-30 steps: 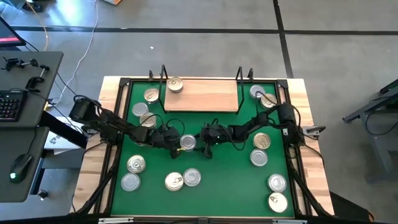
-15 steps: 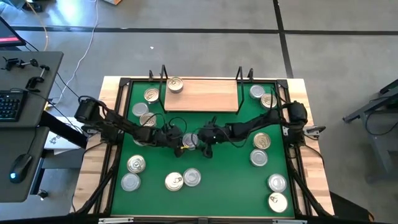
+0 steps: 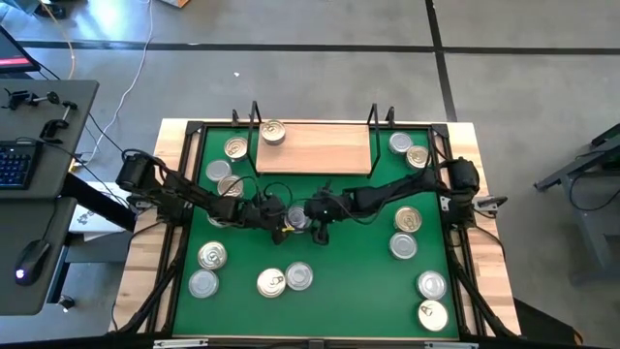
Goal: Stack canned seafood by type on shelf
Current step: Put the green white tuna can on the shelf
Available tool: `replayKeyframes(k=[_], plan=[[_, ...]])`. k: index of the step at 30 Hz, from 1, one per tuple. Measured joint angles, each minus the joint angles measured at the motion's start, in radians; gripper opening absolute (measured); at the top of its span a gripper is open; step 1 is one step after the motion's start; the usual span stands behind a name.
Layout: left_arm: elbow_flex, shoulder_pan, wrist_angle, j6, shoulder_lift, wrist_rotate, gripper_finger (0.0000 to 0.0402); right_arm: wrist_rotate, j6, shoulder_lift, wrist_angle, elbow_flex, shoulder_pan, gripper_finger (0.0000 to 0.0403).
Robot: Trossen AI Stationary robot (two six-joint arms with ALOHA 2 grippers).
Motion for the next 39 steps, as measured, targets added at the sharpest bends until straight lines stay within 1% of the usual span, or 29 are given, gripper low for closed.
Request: replayKeyframes(k=[3,6,12,14,16,20,25,28,31,36,39], plan=[[0.002,-0.002,-0.019,-0.001,-0.001,0.0,0.0,0.0,0.006,-0.001,-0.009,0.011,0.0,0.0309],[0.003,-0.007,-0.045,-0.001,-0.002,-0.006,0.0,-0.001,0.054,-0.001,-0.008,0.019,0.0,0.0309],[0.003,-0.011,-0.086,0.0,-0.003,-0.018,0.0,0.004,0.09,-0.007,0.054,0.023,0.0,0.0309],[0.002,-0.011,-0.088,0.001,-0.003,-0.019,0.0,0.013,0.09,-0.01,0.102,0.026,0.0,0.0309],[0.003,-0.012,-0.079,0.0,-0.002,-0.015,0.0,0.027,0.091,-0.008,0.2,0.04,-0.003,0.0308],[0.001,-0.012,-0.029,0.012,0.001,-0.006,0.0,0.026,0.09,0.003,0.247,0.029,-0.006,0.0308],[0.0,-0.02,0.032,0.032,0.004,0.047,0.0,0.014,0.071,-0.002,0.215,0.026,-0.002,0.0308],[0.0,-0.022,0.036,0.033,0.004,0.055,0.0,0.019,0.06,-0.001,0.203,0.024,-0.004,0.0308],[0.0,-0.031,0.035,0.035,0.004,0.05,0.0,0.026,0.009,-0.001,0.191,0.024,-0.001,0.0308],[-0.001,-0.04,0.034,0.042,0.004,0.035,0.0,0.087,-0.116,-0.075,0.101,0.024,0.023,0.0309],[-0.001,-0.045,0.033,0.051,0.004,0.031,0.0,0.107,-0.192,-0.14,0.006,0.024,0.032,0.0309]])
